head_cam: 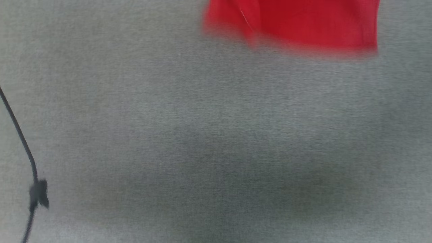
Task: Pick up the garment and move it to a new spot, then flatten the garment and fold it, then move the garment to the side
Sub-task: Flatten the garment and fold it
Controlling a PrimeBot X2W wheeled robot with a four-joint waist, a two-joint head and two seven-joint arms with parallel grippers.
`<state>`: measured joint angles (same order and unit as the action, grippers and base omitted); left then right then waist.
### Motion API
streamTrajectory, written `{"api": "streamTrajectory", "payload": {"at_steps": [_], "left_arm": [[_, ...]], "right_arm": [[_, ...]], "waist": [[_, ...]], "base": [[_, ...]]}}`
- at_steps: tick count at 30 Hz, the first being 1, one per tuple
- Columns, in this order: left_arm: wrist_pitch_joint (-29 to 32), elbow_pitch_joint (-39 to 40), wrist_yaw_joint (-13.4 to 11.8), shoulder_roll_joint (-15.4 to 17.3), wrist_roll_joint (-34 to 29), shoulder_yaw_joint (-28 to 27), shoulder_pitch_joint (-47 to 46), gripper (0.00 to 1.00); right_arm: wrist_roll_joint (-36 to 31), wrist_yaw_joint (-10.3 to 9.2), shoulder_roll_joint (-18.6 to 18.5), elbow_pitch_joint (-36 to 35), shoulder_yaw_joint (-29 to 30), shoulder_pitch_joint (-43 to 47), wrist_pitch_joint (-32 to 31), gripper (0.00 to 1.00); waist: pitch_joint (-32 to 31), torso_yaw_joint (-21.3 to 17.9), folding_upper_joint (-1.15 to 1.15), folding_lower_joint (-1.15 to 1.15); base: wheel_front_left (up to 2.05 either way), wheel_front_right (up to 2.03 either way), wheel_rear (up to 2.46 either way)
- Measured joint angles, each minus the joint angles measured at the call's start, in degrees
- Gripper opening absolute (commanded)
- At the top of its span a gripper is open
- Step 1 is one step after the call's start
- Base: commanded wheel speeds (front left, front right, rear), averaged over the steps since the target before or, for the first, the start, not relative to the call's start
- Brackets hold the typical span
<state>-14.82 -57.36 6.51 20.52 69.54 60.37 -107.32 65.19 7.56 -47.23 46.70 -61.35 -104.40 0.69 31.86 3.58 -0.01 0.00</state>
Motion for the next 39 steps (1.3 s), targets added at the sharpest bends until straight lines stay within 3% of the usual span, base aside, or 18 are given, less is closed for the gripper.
{"api": "streamTrajectory", "payload": {"at_steps": [5, 8, 11, 16, 23, 29, 39], "left_arm": [[-0.16, 1.38, -1.33, 0.38, -4.60, -11.95, -5.40, 0.00], [-0.15, 1.62, -0.62, 0.15, -7.03, -15.10, -1.01, 0.00], [-0.16, 1.09, 0.65, -0.93, -8.21, -16.23, 6.79, 0.00], [-0.16, 8.62, 0.90, -0.49, -5.31, -14.13, 21.18, 0.00], [-0.16, 23.36, 0.90, 5.09, 0.77, -12.39, 41.73, 0.00], [-0.16, 34.34, 0.90, 9.20, 0.30, -12.56, 57.26, 0.00], [-0.16, 44.95, 0.90, 15.73, -3.49, -10.80, 71.40, 0.00]], "right_arm": [[-2.32, 0.02, 4.95, 8.56, 2.14, -6.06, 5.41, 0.00], [-2.83, 0.05, 5.76, 9.55, 0.71, -5.64, 5.57, 0.00], [-2.10, 0.05, 4.75, 7.51, -2.20, 0.42, 5.59, 0.00], [0.35, 0.00, 1.32, 1.01, -6.03, 10.91, 6.19, 0.00], [4.72, -0.01, -5.04, -11.76, -9.26, 27.14, 8.49, 0.00], [8.16, -0.02, -11.40, -22.72, -10.35, 40.58, 9.94, 0.00], [14.52, -0.02, -18.31, -36.67, -10.61, 56.39, 9.31, 0.00]], "waist": [[-1.02, -1.59, 0.00, 0.00], [-1.73, -1.82, 0.00, 0.00], [-2.22, -1.54, 0.00, 0.00], [-2.77, -1.18, 0.01, 0.00], [-4.30, -0.75, 0.01, 0.00], [-6.49, -0.74, 0.01, 0.00], [-10.43, -1.65, 0.01, 0.00]], "base": [[0.00, 0.00, 0.00], [0.00, 0.00, 0.00], [0.00, 0.00, 0.00], [0.00, 0.00, 0.00], [0.00, 0.00, 0.00], [0.00, 0.00, 0.00], [0.00, 0.00, 0.00]]}}
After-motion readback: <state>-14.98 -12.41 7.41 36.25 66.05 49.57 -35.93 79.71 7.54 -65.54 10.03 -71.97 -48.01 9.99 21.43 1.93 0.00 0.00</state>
